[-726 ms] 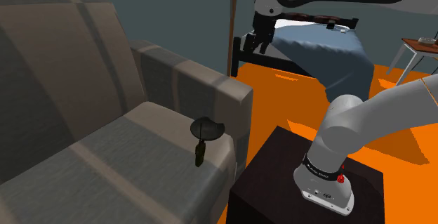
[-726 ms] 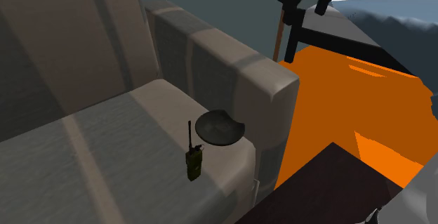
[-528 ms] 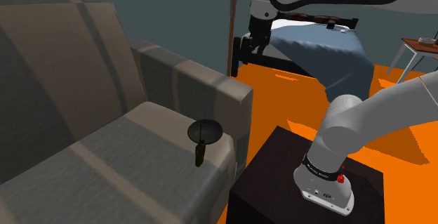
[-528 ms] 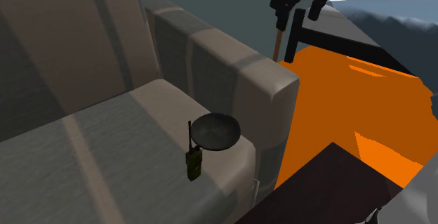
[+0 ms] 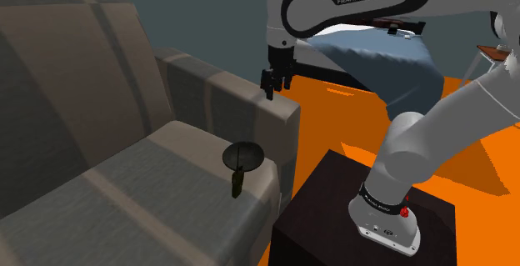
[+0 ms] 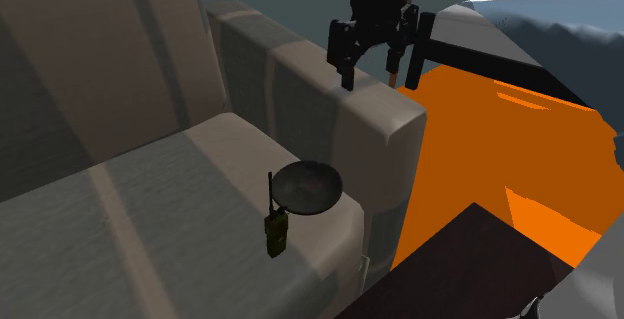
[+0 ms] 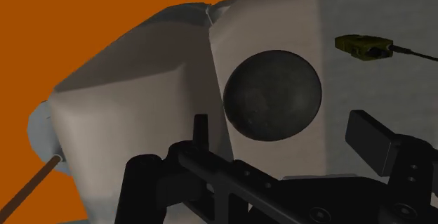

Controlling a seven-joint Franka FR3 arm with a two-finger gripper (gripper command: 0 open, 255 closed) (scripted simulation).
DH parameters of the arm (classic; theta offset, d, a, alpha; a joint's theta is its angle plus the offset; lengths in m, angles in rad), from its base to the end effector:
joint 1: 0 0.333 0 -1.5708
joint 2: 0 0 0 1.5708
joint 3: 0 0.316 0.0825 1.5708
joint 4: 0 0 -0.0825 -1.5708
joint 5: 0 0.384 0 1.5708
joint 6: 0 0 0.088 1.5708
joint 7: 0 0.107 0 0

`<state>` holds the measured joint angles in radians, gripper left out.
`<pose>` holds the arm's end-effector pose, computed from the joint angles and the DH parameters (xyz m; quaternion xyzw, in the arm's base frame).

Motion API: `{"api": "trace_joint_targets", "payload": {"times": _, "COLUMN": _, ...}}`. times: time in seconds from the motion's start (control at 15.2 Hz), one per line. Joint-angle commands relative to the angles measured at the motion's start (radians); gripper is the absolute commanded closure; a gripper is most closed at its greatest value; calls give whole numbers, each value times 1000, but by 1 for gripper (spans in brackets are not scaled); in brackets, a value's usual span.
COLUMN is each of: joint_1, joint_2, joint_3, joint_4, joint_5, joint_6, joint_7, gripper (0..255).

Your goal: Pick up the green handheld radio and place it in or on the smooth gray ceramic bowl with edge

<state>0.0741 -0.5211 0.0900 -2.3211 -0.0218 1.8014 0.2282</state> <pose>0.3898 0.0670 0.5336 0.9988 -0.0355 0.0060 0.0324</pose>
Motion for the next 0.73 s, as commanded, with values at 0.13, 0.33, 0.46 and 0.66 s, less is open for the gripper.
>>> {"api": "trace_joint_targets", "payload": {"times": 0.13, "joint_1": 25, "joint_2": 116, "joint_3": 34, "joint_4": 6, "joint_5": 33, "joint_6": 47, "joint_7": 32, "gripper": 0}}
{"api": "trace_joint_targets", "payload": {"times": 0.33, "joint_1": 44, "joint_2": 210, "joint_3": 60, "joint_4": 27, "joint_5": 57, "joint_6": 74, "joint_7": 56, "gripper": 0}}
{"api": "trace_joint_targets", "payload": {"times": 0.46, "joint_1": 57, "joint_2": 274, "joint_3": 77, "joint_4": 44, "joint_5": 72, "joint_6": 91, "joint_7": 72, "gripper": 0}}
{"api": "trace_joint_targets", "payload": {"times": 0.66, "joint_1": 76, "joint_2": 373, "joint_3": 101, "joint_4": 76, "joint_5": 92, "joint_6": 114, "joint_7": 94, "gripper": 0}}
